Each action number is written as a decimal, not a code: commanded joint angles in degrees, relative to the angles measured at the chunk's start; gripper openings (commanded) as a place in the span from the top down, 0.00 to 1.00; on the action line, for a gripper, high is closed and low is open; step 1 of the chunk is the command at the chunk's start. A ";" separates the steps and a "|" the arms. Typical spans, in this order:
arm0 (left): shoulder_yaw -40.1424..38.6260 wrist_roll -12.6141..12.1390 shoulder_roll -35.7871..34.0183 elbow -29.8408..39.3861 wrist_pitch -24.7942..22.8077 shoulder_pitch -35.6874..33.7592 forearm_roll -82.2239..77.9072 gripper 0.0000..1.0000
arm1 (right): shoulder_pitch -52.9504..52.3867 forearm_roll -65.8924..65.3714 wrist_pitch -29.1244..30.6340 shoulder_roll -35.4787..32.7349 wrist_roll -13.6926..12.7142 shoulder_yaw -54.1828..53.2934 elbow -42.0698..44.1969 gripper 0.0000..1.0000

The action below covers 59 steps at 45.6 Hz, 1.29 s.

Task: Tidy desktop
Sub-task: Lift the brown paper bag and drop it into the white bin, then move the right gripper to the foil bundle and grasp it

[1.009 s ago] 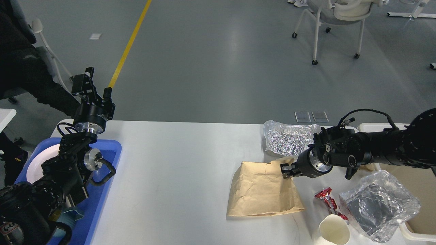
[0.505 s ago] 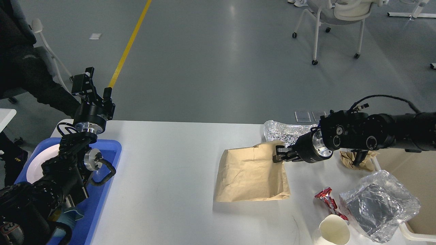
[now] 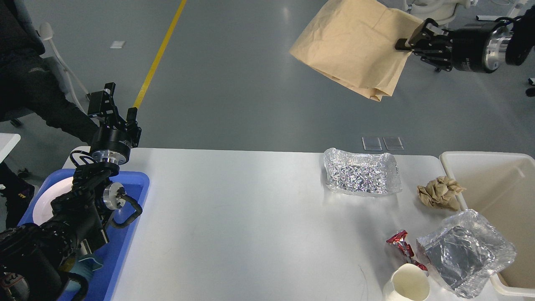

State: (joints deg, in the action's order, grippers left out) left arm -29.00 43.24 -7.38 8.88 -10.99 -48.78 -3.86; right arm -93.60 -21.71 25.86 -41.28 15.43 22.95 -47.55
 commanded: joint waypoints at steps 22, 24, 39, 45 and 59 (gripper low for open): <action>0.00 0.00 0.00 0.00 0.00 0.00 0.00 0.04 | 35.58 15.20 -12.49 -0.20 -0.84 1.83 34.80 1.00; 0.00 0.00 0.00 0.00 0.00 0.00 0.00 0.04 | 37.61 16.69 -13.11 -0.20 -1.54 1.83 35.59 1.00; 0.00 0.00 0.00 0.00 0.00 0.00 0.00 0.04 | 47.63 20.83 -15.22 0.23 -7.52 2.01 37.01 0.68; 0.00 0.00 0.00 0.00 0.00 0.00 0.00 0.03 | 48.08 21.09 -14.96 0.32 -7.26 1.74 35.86 0.00; 0.00 0.00 0.00 0.00 0.00 0.00 0.00 0.03 | 47.55 21.27 -12.76 1.11 -7.08 4.11 30.41 0.00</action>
State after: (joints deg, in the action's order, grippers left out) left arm -29.00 43.24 -7.38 8.88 -10.99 -48.78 -3.87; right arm -45.23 -0.53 11.78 -40.35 8.17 25.17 -15.59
